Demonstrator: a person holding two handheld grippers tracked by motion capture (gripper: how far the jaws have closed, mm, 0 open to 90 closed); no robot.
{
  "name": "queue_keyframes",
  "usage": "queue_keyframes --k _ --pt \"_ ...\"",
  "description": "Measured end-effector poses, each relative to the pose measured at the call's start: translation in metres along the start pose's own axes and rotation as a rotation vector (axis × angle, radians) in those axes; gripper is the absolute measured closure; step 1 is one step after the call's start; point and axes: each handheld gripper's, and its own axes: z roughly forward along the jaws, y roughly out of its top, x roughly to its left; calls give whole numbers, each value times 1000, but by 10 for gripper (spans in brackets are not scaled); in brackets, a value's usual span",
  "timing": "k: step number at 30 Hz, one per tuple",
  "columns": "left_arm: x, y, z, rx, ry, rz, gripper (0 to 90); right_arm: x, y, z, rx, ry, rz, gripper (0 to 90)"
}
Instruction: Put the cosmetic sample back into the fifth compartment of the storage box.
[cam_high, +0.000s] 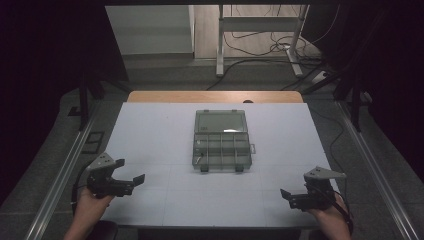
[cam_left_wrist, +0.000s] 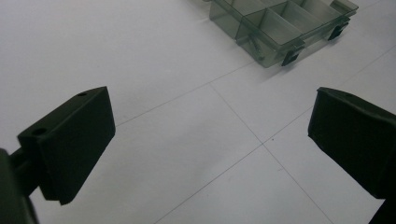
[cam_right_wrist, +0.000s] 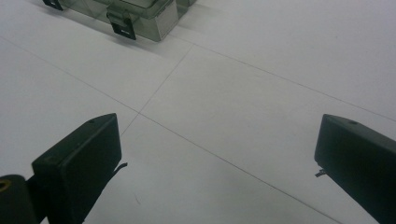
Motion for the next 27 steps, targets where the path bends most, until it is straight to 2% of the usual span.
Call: queue_keyframes --k 17,27 --pt "6 -13 -13 -7 28 -27 12 0 0 0 -1 -1 -2 12" --pt "5 -17 -17 -2 48 -19 12 0 0 0 -2 -2 -1 12"
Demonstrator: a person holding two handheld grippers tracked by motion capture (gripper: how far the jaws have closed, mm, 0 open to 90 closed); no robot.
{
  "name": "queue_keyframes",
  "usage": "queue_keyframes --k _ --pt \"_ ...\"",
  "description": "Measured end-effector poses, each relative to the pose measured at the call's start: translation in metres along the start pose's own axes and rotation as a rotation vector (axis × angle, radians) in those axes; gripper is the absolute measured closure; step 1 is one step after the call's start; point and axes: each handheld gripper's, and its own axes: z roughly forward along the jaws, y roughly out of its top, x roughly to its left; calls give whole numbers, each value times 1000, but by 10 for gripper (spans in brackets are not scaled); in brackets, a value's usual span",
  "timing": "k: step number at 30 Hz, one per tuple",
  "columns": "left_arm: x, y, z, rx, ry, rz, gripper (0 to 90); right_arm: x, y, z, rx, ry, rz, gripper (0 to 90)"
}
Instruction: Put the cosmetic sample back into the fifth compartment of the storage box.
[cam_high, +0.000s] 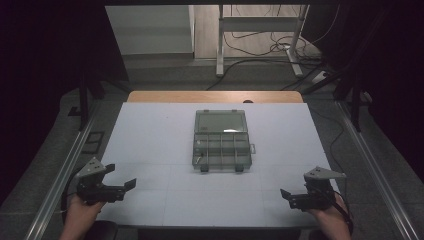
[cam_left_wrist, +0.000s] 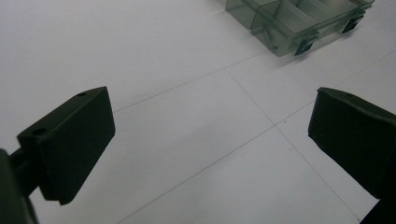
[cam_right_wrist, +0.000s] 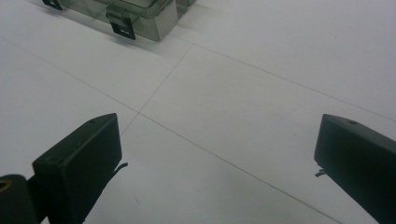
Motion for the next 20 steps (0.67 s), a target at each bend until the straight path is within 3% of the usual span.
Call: queue_keyframes --k 14,20 --pt "0 -11 0 26 7 -10 11 0 0 0 1 -2 -2 13" --pt "2 -11 -2 7 2 -29 11 0 0 0 -1 -2 -4 13"
